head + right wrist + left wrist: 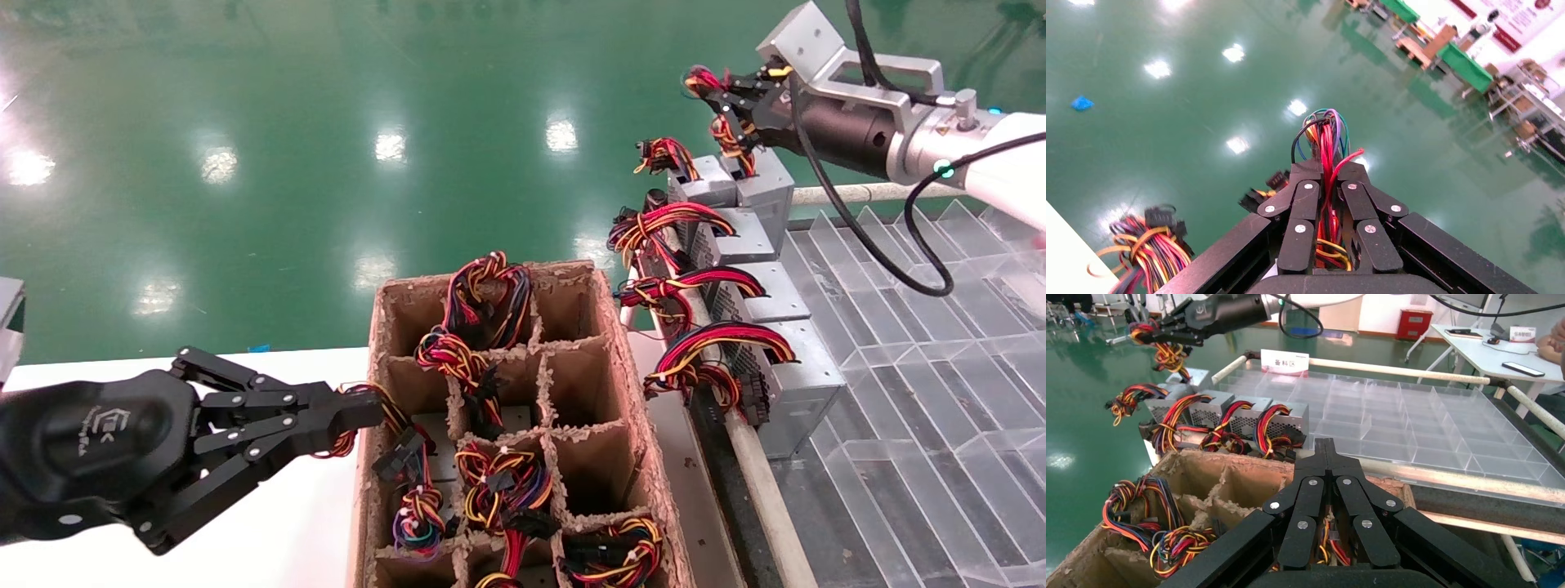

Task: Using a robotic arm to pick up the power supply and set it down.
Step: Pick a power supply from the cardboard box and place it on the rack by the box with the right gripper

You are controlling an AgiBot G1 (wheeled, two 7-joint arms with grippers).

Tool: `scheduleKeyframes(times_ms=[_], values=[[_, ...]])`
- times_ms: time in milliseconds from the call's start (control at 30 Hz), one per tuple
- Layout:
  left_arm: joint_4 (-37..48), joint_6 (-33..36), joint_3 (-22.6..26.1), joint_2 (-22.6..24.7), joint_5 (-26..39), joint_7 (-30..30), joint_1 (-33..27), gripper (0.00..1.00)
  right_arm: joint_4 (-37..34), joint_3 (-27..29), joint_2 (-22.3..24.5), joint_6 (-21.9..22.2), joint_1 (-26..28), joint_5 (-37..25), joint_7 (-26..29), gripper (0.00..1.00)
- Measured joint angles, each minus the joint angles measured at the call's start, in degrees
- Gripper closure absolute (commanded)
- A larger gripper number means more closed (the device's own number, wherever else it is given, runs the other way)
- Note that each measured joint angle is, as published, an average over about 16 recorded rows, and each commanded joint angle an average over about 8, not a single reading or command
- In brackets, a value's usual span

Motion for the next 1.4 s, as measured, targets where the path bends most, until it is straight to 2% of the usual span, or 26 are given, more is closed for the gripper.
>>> scheduleKeyframes(times_ms=[267,300,333,533,567,600,1100,1400], values=[[0.0,0.0,0.0,0.0,0.0,0.0,0.0,1.00,-0.2,0.8,-0.6,3.7,-1.6,1.2,-0.2,1.00],[0.0,0.0,0.0,0.0,0.0,0.0,0.0,1.00,-0.2,0.9,-0.7,4.1,-1.8,1.4,-0.2,0.95],[0.0,0.0,0.0,0.0,0.0,0.0,0.0,1.00,-0.2,1.0,-0.7,4.4,-2.0,1.5,-0.3,0.87],[0.0,0.0,0.0,0.0,0.0,0.0,0.0,1.00,-0.1,1.3,-0.6,5.5,-2.5,1.9,-0.3,0.12],[0.0,0.0,0.0,0.0,0.0,0.0,0.0,1.00,-0.1,1.3,-0.5,5.6,-2.5,1.9,-0.3,0.04],[0.0,0.0,0.0,0.0,0.0,0.0,0.0,1.00,-0.1,1.2,-0.4,5.6,-2.5,1.8,-0.2,0.00],[0.0,0.0,0.0,0.0,0.0,0.0,0.0,1.00,0.6,0.2,1.6,3.9,-0.5,0.3,0.3,0.00],[0.0,0.0,0.0,0.0,0.0,0.0,0.0,1.00,1.8,-0.1,3.0,1.0,1.5,-0.1,-1.5,0.00]])
